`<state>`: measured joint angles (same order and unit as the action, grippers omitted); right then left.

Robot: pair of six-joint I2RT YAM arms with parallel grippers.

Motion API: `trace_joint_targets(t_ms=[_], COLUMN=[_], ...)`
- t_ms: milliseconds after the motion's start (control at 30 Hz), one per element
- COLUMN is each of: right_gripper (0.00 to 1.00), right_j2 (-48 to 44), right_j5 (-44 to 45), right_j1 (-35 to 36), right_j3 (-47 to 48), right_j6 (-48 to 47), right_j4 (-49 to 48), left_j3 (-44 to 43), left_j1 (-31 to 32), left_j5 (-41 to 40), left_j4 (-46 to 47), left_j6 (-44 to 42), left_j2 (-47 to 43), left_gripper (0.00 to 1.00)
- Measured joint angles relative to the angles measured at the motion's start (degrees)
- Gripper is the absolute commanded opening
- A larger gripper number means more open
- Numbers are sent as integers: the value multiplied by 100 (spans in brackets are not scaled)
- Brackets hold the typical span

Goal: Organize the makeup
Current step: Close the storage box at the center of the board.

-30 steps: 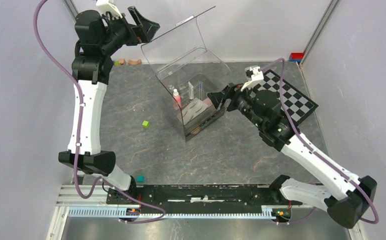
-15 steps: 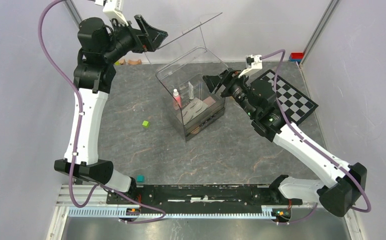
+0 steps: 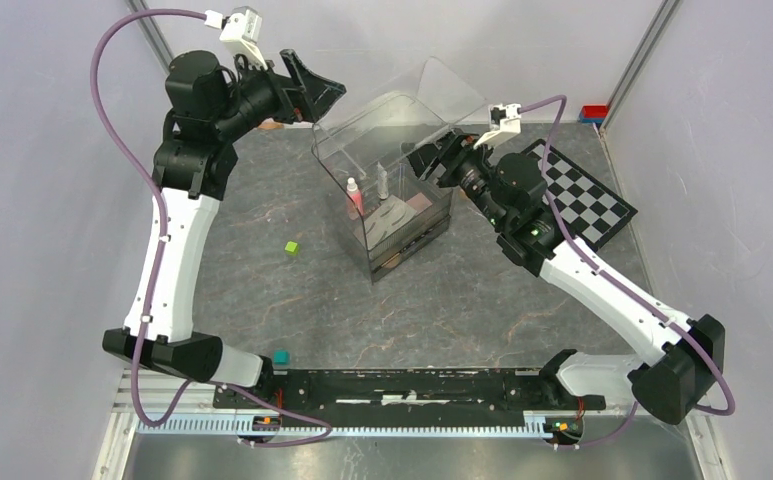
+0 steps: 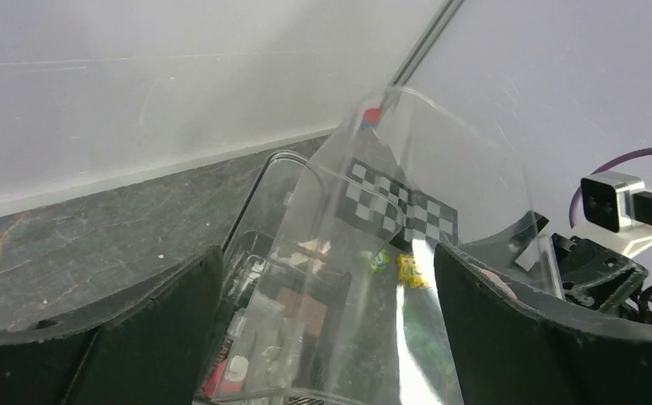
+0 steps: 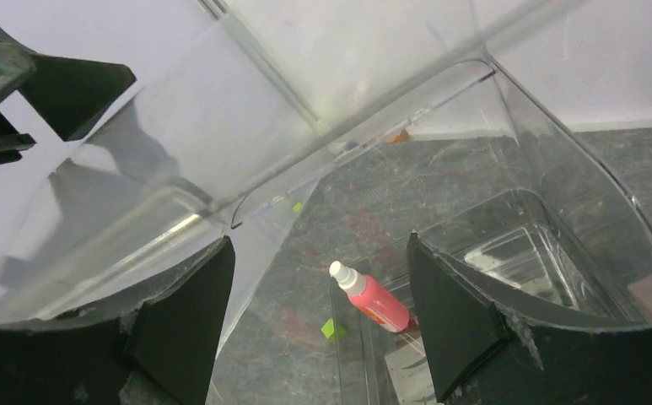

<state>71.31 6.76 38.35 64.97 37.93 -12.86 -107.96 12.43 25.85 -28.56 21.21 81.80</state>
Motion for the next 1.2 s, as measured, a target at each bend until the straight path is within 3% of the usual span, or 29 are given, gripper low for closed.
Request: trace_joint_targets(t_ms=[300, 600, 1200], right_gripper=[81, 81, 83], right_j2=[-140, -866, -1080], right_j5=[42, 267, 350], right_j1=[0, -4, -22], right_j3=[-63, -863, -2157], right_j6=[37, 35, 9], right_j4=[7, 37, 39], left_j3=[210, 859, 2881], left_j1=[22, 24, 26], left_j5=[20, -4, -977], left_j4=[17, 39, -50], left_j6=[-2, -4, -116], left_j2=[-229, -767, -2865], left_gripper=[100, 100, 100])
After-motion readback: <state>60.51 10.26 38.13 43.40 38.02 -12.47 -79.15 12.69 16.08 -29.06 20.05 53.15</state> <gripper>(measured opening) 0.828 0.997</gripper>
